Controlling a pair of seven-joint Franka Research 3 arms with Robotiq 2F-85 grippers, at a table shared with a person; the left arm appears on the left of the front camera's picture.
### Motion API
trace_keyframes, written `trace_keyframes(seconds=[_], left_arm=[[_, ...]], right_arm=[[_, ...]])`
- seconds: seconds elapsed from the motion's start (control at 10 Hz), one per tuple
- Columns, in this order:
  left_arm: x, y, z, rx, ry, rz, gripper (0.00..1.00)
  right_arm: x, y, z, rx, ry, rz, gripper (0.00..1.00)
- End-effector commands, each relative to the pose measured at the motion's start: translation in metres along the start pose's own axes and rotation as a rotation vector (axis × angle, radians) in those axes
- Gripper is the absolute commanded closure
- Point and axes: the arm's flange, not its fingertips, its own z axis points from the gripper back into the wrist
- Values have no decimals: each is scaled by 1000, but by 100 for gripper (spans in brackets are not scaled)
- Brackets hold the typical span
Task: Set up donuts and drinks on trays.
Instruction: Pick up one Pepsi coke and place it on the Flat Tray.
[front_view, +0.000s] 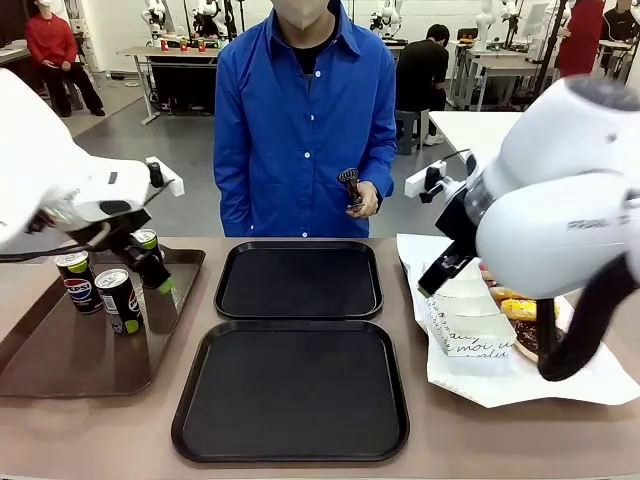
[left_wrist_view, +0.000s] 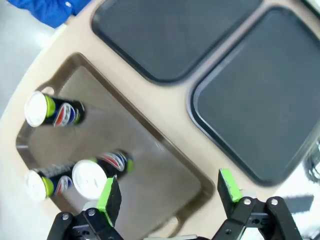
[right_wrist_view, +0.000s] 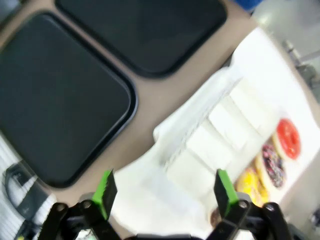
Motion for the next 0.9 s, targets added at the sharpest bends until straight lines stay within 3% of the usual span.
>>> trace_keyframes(seconds=[0.0,0.1,0.2,0.3,0.6,0.7,0.8], left_arm=[[-124,-41,12,-82,69,-2,0],[-134,-45,11,-117,97,0,0],[-127,-37,-4,-47,119,9,0],[-28,-10,38,-81,89,-3,0],[-36,-10,46,-84,115,4,0],[-51,26,48,-451,-118,230,0],[-67,54,51,-679,-259,366,0]], right_arm=[[-159,58,7,28,87,22,0],[-172,60,0,55,127,40,0],[-168,41,-12,-34,77,21,0],[-26,12,40,32,106,9,0],[-33,11,51,23,119,7,0],[-55,-27,30,337,-28,-200,0],[-78,-53,18,511,-119,-328,0]])
